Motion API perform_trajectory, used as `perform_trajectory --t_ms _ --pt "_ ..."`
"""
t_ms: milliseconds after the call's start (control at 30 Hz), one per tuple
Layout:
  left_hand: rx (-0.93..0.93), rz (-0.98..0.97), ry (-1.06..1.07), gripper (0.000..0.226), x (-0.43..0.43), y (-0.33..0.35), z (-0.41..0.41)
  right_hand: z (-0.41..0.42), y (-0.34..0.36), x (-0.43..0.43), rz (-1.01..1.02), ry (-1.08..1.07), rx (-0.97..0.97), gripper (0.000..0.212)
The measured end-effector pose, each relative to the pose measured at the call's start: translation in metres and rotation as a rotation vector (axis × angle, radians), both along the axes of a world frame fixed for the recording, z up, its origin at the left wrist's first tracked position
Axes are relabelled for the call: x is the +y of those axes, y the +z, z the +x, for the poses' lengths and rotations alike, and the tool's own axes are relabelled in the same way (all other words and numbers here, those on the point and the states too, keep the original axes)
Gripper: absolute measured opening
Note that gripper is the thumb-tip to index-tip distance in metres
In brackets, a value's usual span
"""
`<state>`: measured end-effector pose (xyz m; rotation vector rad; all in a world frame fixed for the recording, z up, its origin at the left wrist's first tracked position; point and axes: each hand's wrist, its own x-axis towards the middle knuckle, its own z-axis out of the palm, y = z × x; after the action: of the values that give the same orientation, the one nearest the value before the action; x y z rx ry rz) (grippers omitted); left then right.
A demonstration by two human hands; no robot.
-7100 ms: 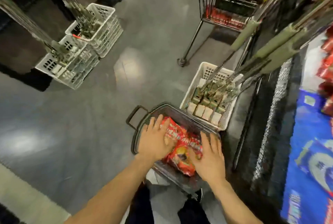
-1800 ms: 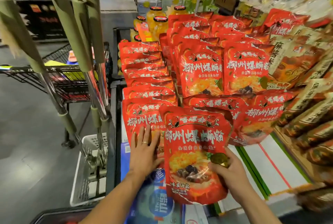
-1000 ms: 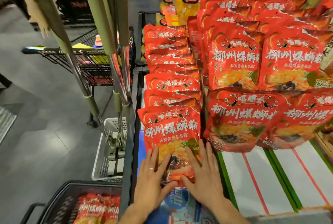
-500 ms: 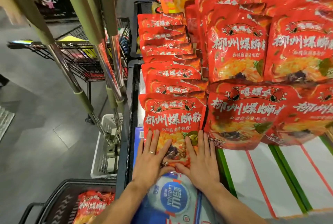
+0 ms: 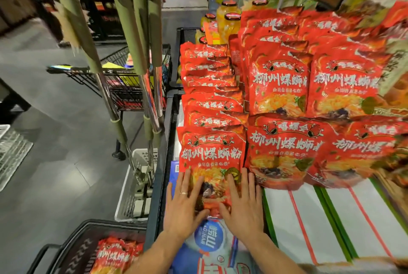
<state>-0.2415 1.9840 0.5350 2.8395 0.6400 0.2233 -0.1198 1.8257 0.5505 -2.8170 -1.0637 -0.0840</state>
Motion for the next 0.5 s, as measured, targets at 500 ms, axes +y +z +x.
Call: perform_trajectory --t_ms 500 --pt "-0.124 0.217 0.234 0.081 0.014 0.143 -0.102 -0.064 0.127 0.034 0.265 0.234 -0.096 0.077"
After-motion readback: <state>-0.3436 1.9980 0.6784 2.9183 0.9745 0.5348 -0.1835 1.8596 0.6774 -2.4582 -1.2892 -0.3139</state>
